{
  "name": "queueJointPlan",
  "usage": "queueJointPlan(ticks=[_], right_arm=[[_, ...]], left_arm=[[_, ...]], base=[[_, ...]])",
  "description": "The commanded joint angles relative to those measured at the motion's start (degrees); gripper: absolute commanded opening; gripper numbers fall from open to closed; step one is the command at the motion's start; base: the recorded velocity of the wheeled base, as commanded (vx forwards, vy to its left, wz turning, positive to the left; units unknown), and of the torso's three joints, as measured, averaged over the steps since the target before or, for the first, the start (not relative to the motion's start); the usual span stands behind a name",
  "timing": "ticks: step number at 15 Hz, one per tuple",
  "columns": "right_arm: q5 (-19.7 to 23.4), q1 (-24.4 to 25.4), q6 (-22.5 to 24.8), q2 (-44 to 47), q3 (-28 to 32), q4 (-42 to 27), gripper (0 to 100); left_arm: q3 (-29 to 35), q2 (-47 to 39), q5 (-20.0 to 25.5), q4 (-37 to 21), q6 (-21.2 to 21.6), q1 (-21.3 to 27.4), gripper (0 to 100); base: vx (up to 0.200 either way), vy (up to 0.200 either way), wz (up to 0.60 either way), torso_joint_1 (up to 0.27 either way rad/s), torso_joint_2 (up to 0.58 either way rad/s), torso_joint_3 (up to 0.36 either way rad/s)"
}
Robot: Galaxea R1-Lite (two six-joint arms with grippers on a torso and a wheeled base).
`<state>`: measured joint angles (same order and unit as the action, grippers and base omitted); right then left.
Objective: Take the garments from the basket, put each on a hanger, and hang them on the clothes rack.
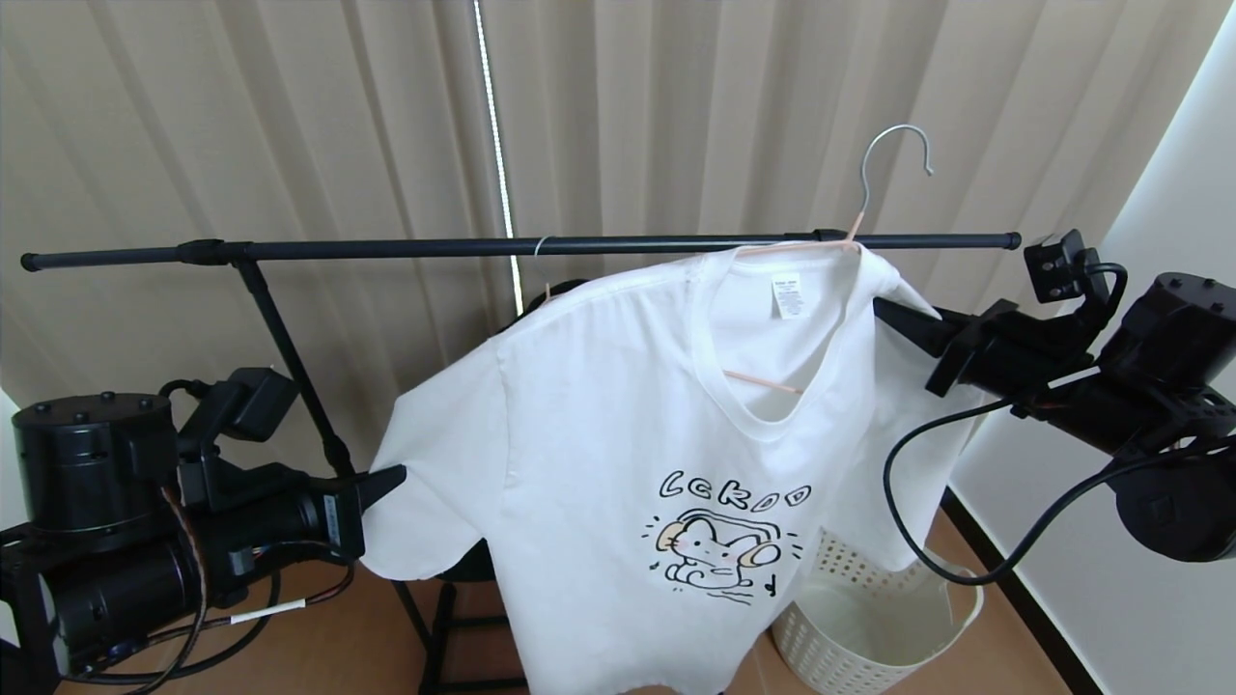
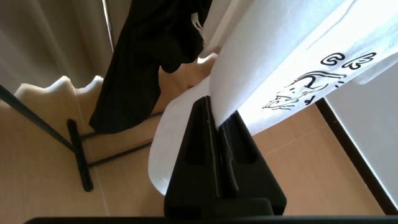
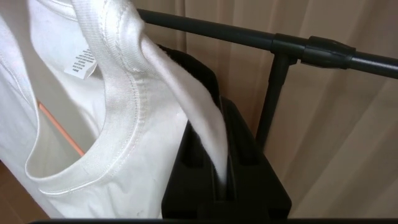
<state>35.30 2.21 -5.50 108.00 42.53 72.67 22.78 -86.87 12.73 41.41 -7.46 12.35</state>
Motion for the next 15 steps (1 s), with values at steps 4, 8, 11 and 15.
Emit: queueJointPlan(ticks=[4,8,11,15], right_arm=[[-0.1,0.2,0.0,0.0,-0.4,0.1,0],[-0.1,1.0,0.4,0.5,-1.0,0.1,0],[-0.1,2.6,1.8,1.5,-1.8,0.2,0],[-0.1,4.5,3.5,1.8,-3.2,0.1,0]], left_arm=[[-0.1,0.2,0.1,0.3,0.0,0.4,100],[1.0,2.2,1.5,0.3,-1.2,2.9,100],[8.6,3.0,2.3,-2.9,-1.8,4.8,100],[21.6,2.8,2.2,-16.0,-1.0,7.4,100]], base=[[0.000,0.000,0.00,0.000,0.00,0.000],[0.000,0.000,0.00,0.000,0.00,0.000],[0.000,0.000,0.00,0.000,0.00,0.000],[0.000,0.000,0.00,0.000,0.00,0.000]])
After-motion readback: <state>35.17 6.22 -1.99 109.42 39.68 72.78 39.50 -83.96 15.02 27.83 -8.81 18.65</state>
